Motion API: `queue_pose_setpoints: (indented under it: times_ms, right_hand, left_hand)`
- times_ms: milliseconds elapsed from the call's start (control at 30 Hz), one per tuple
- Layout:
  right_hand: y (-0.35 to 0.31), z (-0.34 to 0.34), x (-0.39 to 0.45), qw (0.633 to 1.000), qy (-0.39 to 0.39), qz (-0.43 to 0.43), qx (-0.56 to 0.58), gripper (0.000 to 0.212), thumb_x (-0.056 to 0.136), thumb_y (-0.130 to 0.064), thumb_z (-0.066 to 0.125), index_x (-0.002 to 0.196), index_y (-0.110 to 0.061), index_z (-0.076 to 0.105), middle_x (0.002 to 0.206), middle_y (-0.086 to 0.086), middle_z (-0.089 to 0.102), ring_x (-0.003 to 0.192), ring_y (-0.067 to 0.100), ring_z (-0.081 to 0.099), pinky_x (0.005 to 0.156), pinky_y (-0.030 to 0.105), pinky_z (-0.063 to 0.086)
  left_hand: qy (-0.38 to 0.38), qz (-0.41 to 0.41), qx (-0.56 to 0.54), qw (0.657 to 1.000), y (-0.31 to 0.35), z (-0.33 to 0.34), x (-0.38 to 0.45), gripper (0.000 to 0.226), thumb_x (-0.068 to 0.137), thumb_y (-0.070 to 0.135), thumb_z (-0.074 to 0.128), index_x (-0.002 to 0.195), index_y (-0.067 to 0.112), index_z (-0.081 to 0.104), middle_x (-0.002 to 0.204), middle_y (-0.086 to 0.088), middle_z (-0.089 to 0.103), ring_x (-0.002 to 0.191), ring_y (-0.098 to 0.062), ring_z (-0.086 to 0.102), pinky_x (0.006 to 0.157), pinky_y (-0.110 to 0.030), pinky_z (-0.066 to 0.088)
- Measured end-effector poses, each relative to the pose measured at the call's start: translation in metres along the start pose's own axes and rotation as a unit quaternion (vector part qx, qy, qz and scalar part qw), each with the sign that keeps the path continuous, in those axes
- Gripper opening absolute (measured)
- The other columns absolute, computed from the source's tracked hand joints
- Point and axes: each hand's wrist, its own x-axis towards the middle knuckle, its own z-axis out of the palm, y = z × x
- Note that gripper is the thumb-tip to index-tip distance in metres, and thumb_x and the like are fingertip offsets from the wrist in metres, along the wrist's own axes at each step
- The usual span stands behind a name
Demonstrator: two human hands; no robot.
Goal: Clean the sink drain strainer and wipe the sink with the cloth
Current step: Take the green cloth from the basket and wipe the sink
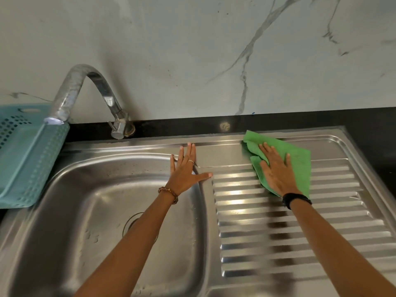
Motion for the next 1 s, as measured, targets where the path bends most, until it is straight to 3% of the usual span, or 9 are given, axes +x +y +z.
queue_pose_setpoints:
  times_ms: [100,267,467,633,767,867,1000]
  right_hand:
    - [-0.019,0.010,-0.001,1.000,-0.005,0.020,-0.016,0.051,0.100,-0.026,0.024,0.148,-0.021,0.007,0.159,-0.002,0.004,0.146,0.016,0.003,0.117,0.051,-0.006]
    - [-0.077,0.042,-0.003,0.995,-0.028,-0.080,-0.058,0.052,0.100,-0.032,0.021,0.145,-0.027,-0.003,0.158,0.000,-0.004,0.146,0.019,-0.006,0.113,0.051,-0.012]
    - [-0.112,0.063,0.007,0.981,-0.033,-0.158,-0.110,0.054,0.099,-0.034,0.019,0.147,-0.023,-0.002,0.159,0.001,0.001,0.147,0.021,-0.001,0.116,0.051,-0.006]
    - [-0.072,0.042,0.017,0.980,-0.041,-0.188,-0.041,0.052,0.098,-0.032,0.025,0.148,-0.027,0.010,0.158,-0.009,0.012,0.146,0.012,0.006,0.116,0.046,-0.008]
    - [-0.003,0.014,0.022,0.985,-0.031,-0.165,-0.040,0.051,0.099,-0.031,0.027,0.147,-0.029,0.011,0.157,-0.013,0.013,0.146,0.012,0.005,0.115,0.048,-0.009]
    - [0.046,-0.008,0.022,0.989,-0.022,-0.139,-0.045,0.050,0.099,-0.029,0.027,0.147,-0.030,0.011,0.157,-0.012,0.011,0.146,0.014,0.004,0.114,0.050,-0.009]
    - [0.118,-0.043,0.018,0.998,-0.002,-0.052,-0.023,0.049,0.100,-0.025,0.026,0.147,-0.026,0.014,0.157,-0.005,0.011,0.146,0.019,0.006,0.114,0.054,-0.005]
  left_hand:
    - [-0.010,0.005,-0.005,1.000,-0.001,-0.002,0.002,0.130,0.043,0.097,0.002,0.145,0.018,-0.011,0.157,-0.005,-0.012,0.143,-0.026,-0.016,0.110,-0.046,-0.016]
    - [-0.026,-0.011,-0.014,1.000,-0.003,0.001,0.005,0.105,0.076,0.066,0.050,0.144,0.020,-0.015,0.156,-0.002,-0.016,0.142,-0.024,-0.019,0.107,-0.044,-0.020]
    - [-0.025,-0.027,0.026,0.999,-0.001,-0.002,0.007,0.093,0.082,0.055,0.053,0.147,0.018,-0.002,0.157,-0.004,-0.010,0.143,-0.024,-0.015,0.113,-0.051,-0.011]
    - [-0.026,-0.084,-0.004,0.996,0.013,-0.008,0.005,0.104,0.078,0.054,0.060,0.147,0.016,-0.008,0.158,-0.004,-0.006,0.145,-0.028,-0.007,0.109,-0.060,-0.011]
    - [0.019,-0.171,-0.042,0.984,0.054,0.004,-0.001,0.090,0.087,0.028,0.056,0.146,0.015,-0.010,0.158,-0.005,-0.008,0.144,-0.026,-0.010,0.110,-0.059,-0.011]
    - [0.025,-0.129,-0.021,0.991,0.103,0.021,0.005,0.085,0.089,0.032,0.052,0.146,0.015,-0.009,0.157,-0.005,-0.013,0.144,-0.024,-0.013,0.111,-0.056,-0.012]
    - [-0.062,-0.041,-0.043,0.996,0.176,0.050,0.021,0.097,0.082,0.056,0.052,0.146,0.018,-0.010,0.156,-0.001,-0.016,0.142,-0.024,-0.018,0.108,-0.054,-0.018]
